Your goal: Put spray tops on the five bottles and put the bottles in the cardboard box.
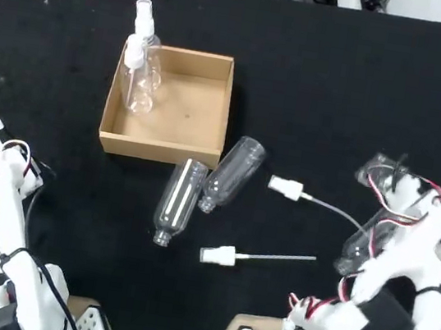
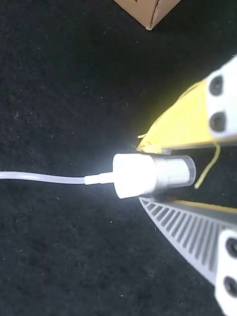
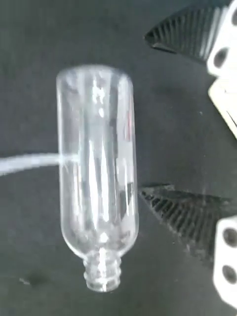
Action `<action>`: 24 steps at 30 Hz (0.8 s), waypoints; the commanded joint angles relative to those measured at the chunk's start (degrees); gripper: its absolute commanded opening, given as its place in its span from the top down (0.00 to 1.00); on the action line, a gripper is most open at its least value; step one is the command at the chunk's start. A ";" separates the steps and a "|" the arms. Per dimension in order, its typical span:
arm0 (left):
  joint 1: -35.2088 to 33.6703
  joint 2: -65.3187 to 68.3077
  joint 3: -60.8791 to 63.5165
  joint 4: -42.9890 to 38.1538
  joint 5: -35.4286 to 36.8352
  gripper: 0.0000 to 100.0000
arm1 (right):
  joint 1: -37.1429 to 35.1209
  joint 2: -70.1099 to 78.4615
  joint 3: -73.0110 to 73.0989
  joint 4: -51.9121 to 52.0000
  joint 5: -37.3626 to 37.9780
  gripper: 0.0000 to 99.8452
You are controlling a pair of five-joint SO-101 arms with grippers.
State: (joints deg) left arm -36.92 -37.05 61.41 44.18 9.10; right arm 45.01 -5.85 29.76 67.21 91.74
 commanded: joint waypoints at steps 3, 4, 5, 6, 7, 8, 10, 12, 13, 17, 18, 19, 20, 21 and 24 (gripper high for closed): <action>0.22 0.00 -0.66 -0.88 0.18 0.95 | -2.73 -9.10 0.13 1.14 2.46 0.60; 0.22 0.00 -0.66 -0.88 0.18 0.95 | -2.37 -9.71 0.48 1.41 8.18 0.59; 0.22 0.00 -0.66 -0.88 0.18 0.95 | -2.11 -10.51 1.19 1.85 14.33 0.56; 0.22 0.00 -0.66 -0.88 0.18 0.95 | -1.23 -11.12 2.15 2.37 21.19 0.54; 0.22 0.00 -0.66 -0.88 0.18 0.95 | -0.18 -11.74 3.03 3.08 28.13 0.53; 0.22 0.00 -0.66 -0.88 0.09 0.95 | 0.62 -12.44 3.91 3.69 34.29 0.52; 0.13 0.00 -0.66 -0.88 0.09 0.95 | 1.85 -13.93 5.49 5.27 42.90 0.51; 0.13 0.00 -0.66 -0.88 0.09 0.95 | 2.29 -15.25 7.16 6.15 45.63 0.51; 0.13 0.00 -0.66 -0.88 0.09 0.95 | 2.37 -15.60 8.40 5.71 46.24 0.51; 0.13 0.00 -0.66 -0.88 0.09 0.95 | 1.93 -15.78 15.25 -2.29 47.30 0.51; 0.13 -0.09 -0.66 -0.88 0.09 0.95 | 1.93 -15.78 17.27 -5.01 47.12 0.51; 0.13 -0.09 -0.66 -0.88 0.09 0.95 | 1.49 -15.78 19.38 -7.38 46.24 0.51; 0.13 -0.09 -0.66 -0.88 0.09 0.95 | 0.44 -15.78 21.49 -9.67 44.92 0.51; 0.13 -0.09 -0.66 -0.88 0.09 0.95 | -0.53 -15.78 23.60 -11.96 42.73 0.51; 0.13 -0.09 -0.66 -0.88 0.09 0.95 | -2.55 -16.22 26.77 -17.49 34.20 0.58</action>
State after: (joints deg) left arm -36.92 -37.05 61.41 44.18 9.10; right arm 45.45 -18.86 53.67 57.27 134.55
